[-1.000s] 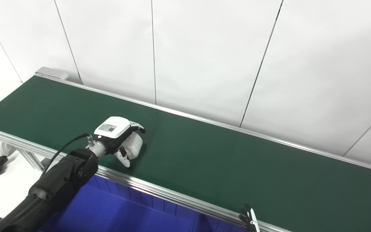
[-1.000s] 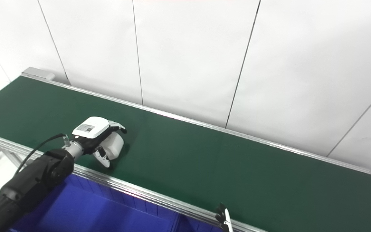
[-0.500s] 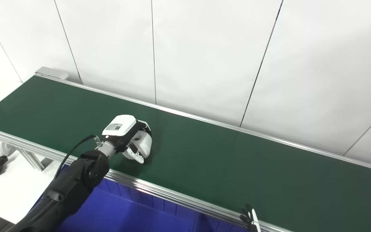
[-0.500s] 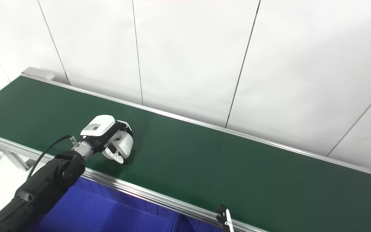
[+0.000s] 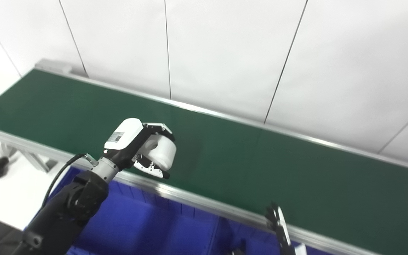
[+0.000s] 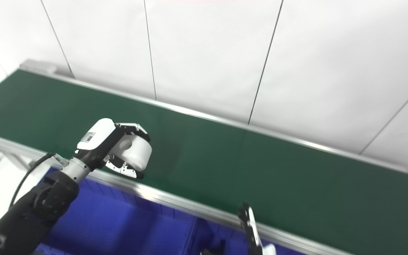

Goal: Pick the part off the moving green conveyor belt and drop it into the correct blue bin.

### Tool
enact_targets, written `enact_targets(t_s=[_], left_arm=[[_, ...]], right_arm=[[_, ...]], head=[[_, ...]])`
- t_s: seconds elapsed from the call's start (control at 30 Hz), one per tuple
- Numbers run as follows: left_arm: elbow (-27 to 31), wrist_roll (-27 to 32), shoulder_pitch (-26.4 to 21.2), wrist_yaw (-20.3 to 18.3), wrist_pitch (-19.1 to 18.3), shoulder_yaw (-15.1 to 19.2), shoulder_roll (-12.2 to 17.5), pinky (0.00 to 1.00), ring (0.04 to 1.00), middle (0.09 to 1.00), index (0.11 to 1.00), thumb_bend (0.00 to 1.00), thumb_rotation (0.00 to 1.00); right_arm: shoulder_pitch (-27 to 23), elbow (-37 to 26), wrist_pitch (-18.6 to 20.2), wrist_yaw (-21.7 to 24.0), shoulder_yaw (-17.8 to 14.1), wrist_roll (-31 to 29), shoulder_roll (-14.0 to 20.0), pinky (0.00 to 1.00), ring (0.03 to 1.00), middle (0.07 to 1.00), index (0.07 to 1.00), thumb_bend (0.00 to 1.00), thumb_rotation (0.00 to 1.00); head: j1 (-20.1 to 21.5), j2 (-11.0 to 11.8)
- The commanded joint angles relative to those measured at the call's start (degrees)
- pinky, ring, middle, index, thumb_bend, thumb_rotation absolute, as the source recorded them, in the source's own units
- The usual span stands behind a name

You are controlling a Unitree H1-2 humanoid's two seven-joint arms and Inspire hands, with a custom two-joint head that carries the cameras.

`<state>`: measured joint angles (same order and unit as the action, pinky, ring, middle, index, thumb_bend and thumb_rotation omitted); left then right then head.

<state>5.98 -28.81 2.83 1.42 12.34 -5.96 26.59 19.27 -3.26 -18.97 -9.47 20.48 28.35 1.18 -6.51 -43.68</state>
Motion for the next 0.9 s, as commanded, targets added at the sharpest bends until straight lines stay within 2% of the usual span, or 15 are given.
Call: enact_targets(t_s=[0.0, 0.07, 0.1, 0.23, 0.37, 0.43, 0.57, 0.67, 0.73, 0.77, 0.8, 0.83, 0.87], left_arm=[[4.3, 1.7, 1.9, -2.1, -0.2, -0.2, 0.0, 0.44, 0.411, 0.495, 0.533, 0.49, 0.0], [6.9, 2.3, 4.3, -4.7, -1.0, -1.2, -0.3, 0.44, 0.404, 0.486, 0.54, 0.49, 0.0], [8.1, 2.3, 5.7, -6.1, -0.9, -2.0, -0.4, 0.34, 0.365, 0.472, 0.553, 0.49, 0.0], [8.7, 2.3, 8.2, -9.6, -0.6, -4.7, -0.7, 0.25, 0.403, 0.499, 0.495, 0.5, 0.0], [9.6, 2.4, 8.8, -14.3, -4.1, -5.8, -0.9, 0.32, 0.413, 0.505, 0.493, 0.5, 0.0], [9.2, 1.1, 9.0, -15.9, -5.4, -6.4, -0.8, 0.34, 0.395, 0.48, 0.521, 0.49, 0.0], [6.8, 1.2, 8.5, -19.7, -7.6, -7.5, 0.3, 0.46, 0.423, 0.51, 0.506, 0.5, 0.0], [6.0, 0.3, 8.1, -22.4, -10.6, -7.7, 1.1, 0.43, 0.395, 0.491, 0.536, 0.49, 0.0], [5.3, -3.4, 7.5, -23.7, -13.1, -8.4, 1.6, 0.42, 0.386, 0.479, 0.55, 0.49, 0.0], [5.1, -5.3, 7.2, -24.3, -14.6, -8.9, 1.9, 0.46, 0.402, 0.492, 0.539, 0.49, 0.0], [5.2, -8.2, 6.7, -25.6, -17.5, -9.5, 2.0, 0.52, 0.529, 0.5, 0.515, 0.5, 0.0], [5.4, -10.7, 6.4, -26.9, -20.3, -10.1, 2.0, 0.6, 0.65, 0.652, 0.664, 0.55, 0.0], [5.5, -13.2, 6.0, -27.5, -22.8, -10.5, 1.8, 0.66, 0.731, 0.755, 0.774, 0.59, 0.0]], right_arm=[[0.3, -2.2, -0.4, 0.0, -0.3, 0.2, -0.3, 0.82, 0.866, 0.913, 0.968, 0.65, 0.39], [0.4, -2.6, -0.3, 0.2, -0.7, 0.1, -0.2, 0.81, 0.858, 0.91, 0.963, 0.66, 0.39], [0.5, -2.9, -0.3, 0.4, -0.9, 0.0, -0.1, 0.8, 0.852, 0.906, 0.959, 0.66, 0.4], [0.5, -3.5, 0.0, 1.1, -1.4, -0.2, 0.1, 0.8, 0.847, 0.9, 0.957, 0.67, 0.41], [0.9, -4.7, 0.8, 2.1, -1.7, -0.4, 0.1, 0.79, 0.843, 0.897, 0.954, 0.67, 0.41], [1.2, -5.3, 1.1, 2.5, -1.8, -0.5, -0.1, 0.78, 0.839, 0.894, 0.95, 0.67, 0.41], [1.6, -6.0, 1.9, 3.1, -1.7, 0.0, -0.5, 0.78, 0.836, 0.89, 0.949, 0.68, 0.41], [1.8, -6.5, 2.5, 3.3, -1.4, 0.5, -0.7, 0.77, 0.836, 0.892, 0.952, 0.68, 0.43], [1.9, -6.7, 2.8, 3.4, -1.2, 0.6, -1.0, 0.77, 0.838, 0.893, 0.954, 0.68, 0.43], [2.0, -6.7, 2.8, 3.4, -1.1, 0.6, -1.1, 0.78, 0.839, 0.893, 0.954, 0.68, 0.43], [2.0, -6.8, 2.9, 3.4, -1.0, 0.7, -1.2, 0.78, 0.839, 0.893, 0.954, 0.68, 0.43], [2.1, -6.9, 2.9, 3.4, -0.9, 0.9, -1.3, 0.78, 0.839, 0.893, 0.955, 0.68, 0.43], [2.2, -7.0, 3.0, 3.4, -0.9, 1.1, -1.4, 0.77, 0.838, 0.892, 0.955, 0.68, 0.43]], head=[[0.2, -0.8], [0.4, -1.4], [0.5, -2.1], [0.3, -2.7], [0.1, -3.5], [-0.1, -3.8], [-0.8, -4.1], [-0.9, -4.2], [-1.0, -4.2], [-1.1, -4.1], [-1.1, -4.1], [-1.2, -4.1], [-1.2, -4.1]])
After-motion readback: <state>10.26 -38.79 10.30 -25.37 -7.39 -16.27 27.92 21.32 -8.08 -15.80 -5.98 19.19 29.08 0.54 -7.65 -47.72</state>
